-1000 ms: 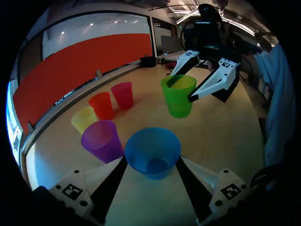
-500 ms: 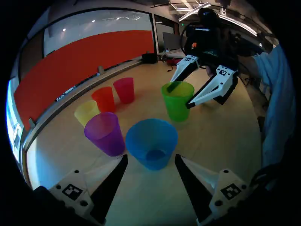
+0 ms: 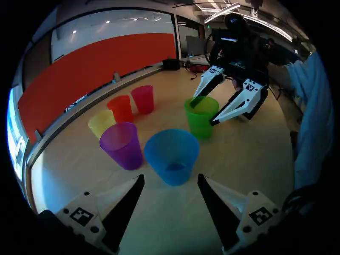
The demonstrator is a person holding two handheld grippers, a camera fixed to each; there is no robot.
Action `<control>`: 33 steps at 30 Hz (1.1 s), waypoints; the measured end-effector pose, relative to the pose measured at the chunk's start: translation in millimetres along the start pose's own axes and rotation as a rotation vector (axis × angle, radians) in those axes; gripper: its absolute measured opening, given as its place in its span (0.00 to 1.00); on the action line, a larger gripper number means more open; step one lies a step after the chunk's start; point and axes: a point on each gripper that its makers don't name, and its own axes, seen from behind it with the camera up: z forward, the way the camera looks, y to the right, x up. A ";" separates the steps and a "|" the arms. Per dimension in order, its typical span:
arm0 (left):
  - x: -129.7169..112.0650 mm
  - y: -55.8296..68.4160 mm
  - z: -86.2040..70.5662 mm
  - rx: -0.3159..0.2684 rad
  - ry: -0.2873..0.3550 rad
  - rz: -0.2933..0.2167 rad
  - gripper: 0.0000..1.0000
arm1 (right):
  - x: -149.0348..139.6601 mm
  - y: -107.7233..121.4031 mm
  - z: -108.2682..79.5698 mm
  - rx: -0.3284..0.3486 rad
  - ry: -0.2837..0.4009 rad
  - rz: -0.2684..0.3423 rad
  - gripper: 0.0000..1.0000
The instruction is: Pour water
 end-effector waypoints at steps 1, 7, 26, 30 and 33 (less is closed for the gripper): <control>-0.2 -0.5 -0.5 0.002 -0.001 0.000 0.93 | -0.2 0.0 0.1 -0.001 0.000 -0.001 0.91; -1.5 -2.7 -3.2 0.010 -0.009 -0.005 0.93 | -1.9 -0.2 -1.1 -0.009 -0.001 -0.003 0.92; -6.7 -24.6 -21.2 0.090 -0.001 -0.059 0.93 | -12.9 7.0 -35.1 -0.062 -0.009 0.006 1.00; -8.8 -31.4 -24.8 0.115 0.005 -0.081 0.93 | -16.6 12.0 -47.5 -0.084 -0.004 0.019 1.00; -9.1 -39.3 -27.8 0.149 0.011 -0.092 0.93 | -18.6 18.1 -56.9 -0.109 0.001 0.030 1.00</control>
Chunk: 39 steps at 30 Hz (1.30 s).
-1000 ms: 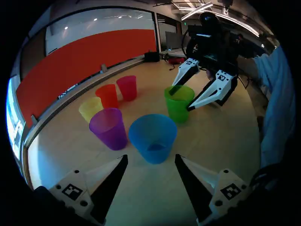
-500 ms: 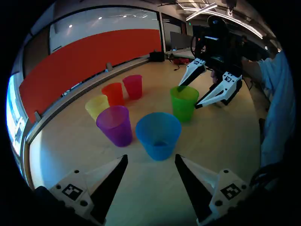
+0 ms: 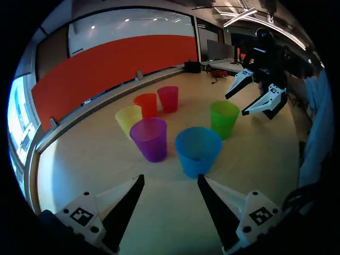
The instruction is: Pour water
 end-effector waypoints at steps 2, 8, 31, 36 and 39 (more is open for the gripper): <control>0.6 -7.5 -1.5 0.032 0.006 -0.010 0.93 | 0.5 4.2 -5.8 -0.016 0.007 0.012 1.00; -1.7 -29.1 -8.2 0.121 0.017 -0.059 0.93 | 5.5 15.9 -23.7 -0.065 0.050 0.066 1.00; 40.4 -107.1 -57.3 0.431 0.285 -0.326 0.93 | 18.7 84.6 -85.1 -0.451 0.244 0.279 1.00; 47.2 -115.1 -68.0 0.503 0.331 -0.349 0.93 | 18.5 97.0 -97.5 -0.541 0.277 0.286 1.00; 55.3 -117.4 -75.6 0.541 0.366 -0.356 0.93 | 26.3 105.3 -108.7 -0.597 0.316 0.283 1.00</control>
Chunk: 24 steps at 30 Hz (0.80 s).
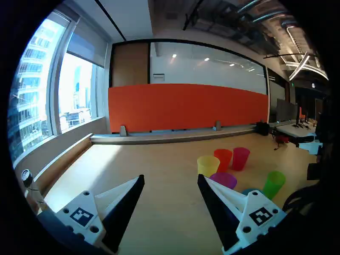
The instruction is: Pour water
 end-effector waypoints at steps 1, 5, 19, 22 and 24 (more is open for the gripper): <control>3.5 0.5 -0.8 0.005 0.012 -0.006 0.93 | 5.8 2.8 -1.1 -0.015 0.020 0.006 1.00; 15.9 1.0 -2.0 0.030 0.062 -0.029 0.93 | 27.5 12.6 -5.9 -0.069 0.092 0.033 1.00; 33.2 -0.1 -10.4 0.128 0.151 -0.038 0.93 | 67.1 22.6 -18.7 -0.166 0.207 0.017 1.00; 28.5 1.0 -9.1 0.136 0.155 -0.037 0.93 | 70.7 23.0 -20.2 -0.174 0.218 0.010 1.00; 24.2 1.0 -7.7 0.145 0.157 -0.032 0.93 | 71.9 23.3 -20.7 -0.179 0.221 0.003 1.00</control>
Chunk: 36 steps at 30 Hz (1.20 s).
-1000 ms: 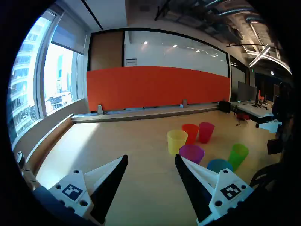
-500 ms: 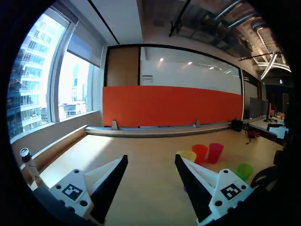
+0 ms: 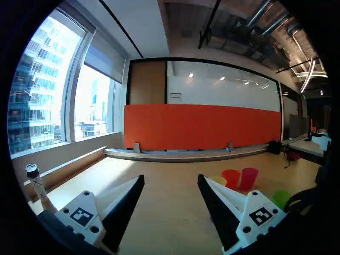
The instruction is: Pour water
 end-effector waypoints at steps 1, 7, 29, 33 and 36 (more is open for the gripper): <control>-2.4 0.0 0.5 0.003 0.001 0.005 0.93 | -0.2 0.1 0.0 -0.002 0.001 -0.005 1.00; -19.8 5.5 3.6 -0.003 0.000 0.018 0.93 | 4.7 1.3 -1.9 -0.020 0.017 -0.025 1.00; -52.3 13.5 -0.6 -0.039 0.018 0.037 0.93 | 4.6 4.5 -6.2 -0.048 0.007 -0.003 1.00; -52.8 15.2 -1.0 -0.045 0.025 0.031 0.93 | 4.7 5.7 -8.1 -0.053 0.003 0.000 1.00; -52.7 15.5 -1.4 -0.049 0.032 0.029 0.93 | 6.4 7.2 -10.2 -0.057 0.005 0.000 1.00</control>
